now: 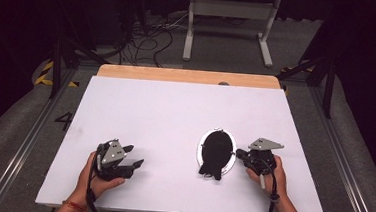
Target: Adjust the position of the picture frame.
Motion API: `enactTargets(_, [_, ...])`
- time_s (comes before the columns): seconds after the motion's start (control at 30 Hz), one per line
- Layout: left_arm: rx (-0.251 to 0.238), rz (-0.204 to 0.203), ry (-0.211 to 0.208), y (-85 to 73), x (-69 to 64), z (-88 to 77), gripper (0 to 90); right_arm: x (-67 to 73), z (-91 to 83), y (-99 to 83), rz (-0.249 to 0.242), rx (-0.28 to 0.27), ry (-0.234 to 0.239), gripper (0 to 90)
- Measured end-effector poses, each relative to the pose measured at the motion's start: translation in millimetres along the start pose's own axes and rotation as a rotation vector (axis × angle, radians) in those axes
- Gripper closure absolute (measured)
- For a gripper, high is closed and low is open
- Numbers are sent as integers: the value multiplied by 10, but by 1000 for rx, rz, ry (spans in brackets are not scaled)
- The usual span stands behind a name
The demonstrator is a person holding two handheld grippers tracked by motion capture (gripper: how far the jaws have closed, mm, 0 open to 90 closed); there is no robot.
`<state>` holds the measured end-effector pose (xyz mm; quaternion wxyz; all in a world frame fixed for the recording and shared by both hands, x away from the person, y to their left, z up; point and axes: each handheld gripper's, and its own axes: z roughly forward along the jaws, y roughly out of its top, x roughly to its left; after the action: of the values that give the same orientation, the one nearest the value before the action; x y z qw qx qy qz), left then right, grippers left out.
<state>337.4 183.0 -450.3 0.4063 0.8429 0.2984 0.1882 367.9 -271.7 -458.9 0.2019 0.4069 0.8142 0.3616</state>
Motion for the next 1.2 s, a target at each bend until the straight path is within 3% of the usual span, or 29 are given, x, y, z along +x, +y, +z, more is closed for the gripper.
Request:
enactTargets(0.17, [10,58,-36,142,5,158,789,-30,11,20,25,9,29,900])
enactTargets(0.33, [1,75,-63,326,-4,284,892,-21,49,41,47,2,61,900])
enactTargets(0.53, [25,80,-88,437,-77,467,900,44,69,59,44,3,49,900])
enactTargets(0.8, [58,73,-117,577,-229,749,878,187,84,67,12,-3,69,900])
enactTargets(1.0, [57,78,-141,594,-326,806,880,261,103,89,14,0,72,900])
enactTargets(1.13, [72,119,-143,575,-413,821,872,338,109,102,-24,6,71,900])
enactTargets(1.2, [70,108,-142,570,-443,819,867,357,110,112,-30,11,73,900])
